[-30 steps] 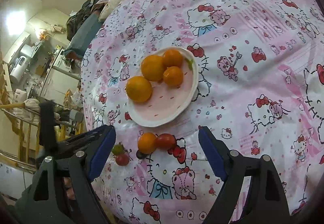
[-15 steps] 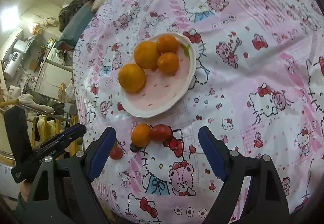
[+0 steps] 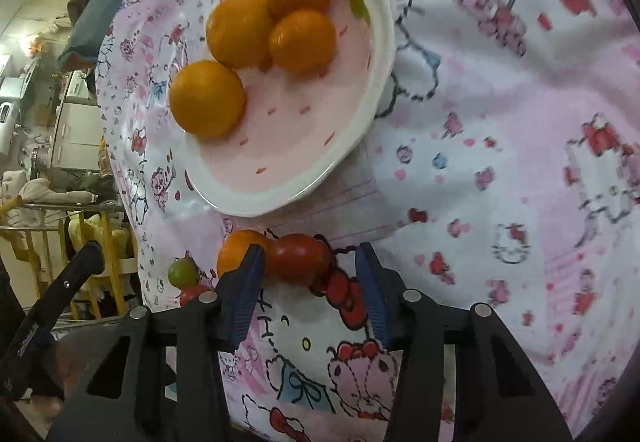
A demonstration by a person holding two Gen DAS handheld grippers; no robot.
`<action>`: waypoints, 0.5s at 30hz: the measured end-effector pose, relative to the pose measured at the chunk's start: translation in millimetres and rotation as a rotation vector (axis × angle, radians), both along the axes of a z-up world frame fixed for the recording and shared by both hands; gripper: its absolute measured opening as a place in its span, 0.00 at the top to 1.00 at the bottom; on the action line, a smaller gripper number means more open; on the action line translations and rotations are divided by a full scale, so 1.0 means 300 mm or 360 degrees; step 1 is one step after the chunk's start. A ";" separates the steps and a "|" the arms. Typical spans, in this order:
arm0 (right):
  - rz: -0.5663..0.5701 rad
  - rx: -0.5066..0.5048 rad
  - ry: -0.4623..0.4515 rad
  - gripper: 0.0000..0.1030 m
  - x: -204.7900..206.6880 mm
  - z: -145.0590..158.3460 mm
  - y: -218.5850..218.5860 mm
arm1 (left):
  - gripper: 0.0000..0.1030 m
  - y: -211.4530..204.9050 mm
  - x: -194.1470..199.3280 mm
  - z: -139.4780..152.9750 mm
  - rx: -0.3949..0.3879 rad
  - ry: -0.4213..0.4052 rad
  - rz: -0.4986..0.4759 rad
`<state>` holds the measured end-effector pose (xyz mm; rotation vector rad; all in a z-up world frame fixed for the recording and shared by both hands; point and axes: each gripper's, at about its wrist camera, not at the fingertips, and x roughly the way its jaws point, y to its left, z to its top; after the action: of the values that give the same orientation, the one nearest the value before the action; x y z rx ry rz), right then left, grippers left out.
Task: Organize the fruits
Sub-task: 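Grasp the red tomato with the right tool while the left tool holds the plum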
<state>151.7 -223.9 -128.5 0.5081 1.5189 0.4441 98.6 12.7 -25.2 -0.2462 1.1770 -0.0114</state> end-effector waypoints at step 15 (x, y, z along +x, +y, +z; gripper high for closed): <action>0.0020 -0.0009 -0.0019 0.64 -0.017 -0.016 0.012 | 0.82 -0.004 0.007 -0.026 0.0029 0.0026 0.0006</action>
<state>146.6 -220.3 -133.3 0.4912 1.5124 0.4516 100.6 11.5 -33.0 -0.2327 1.1923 0.0048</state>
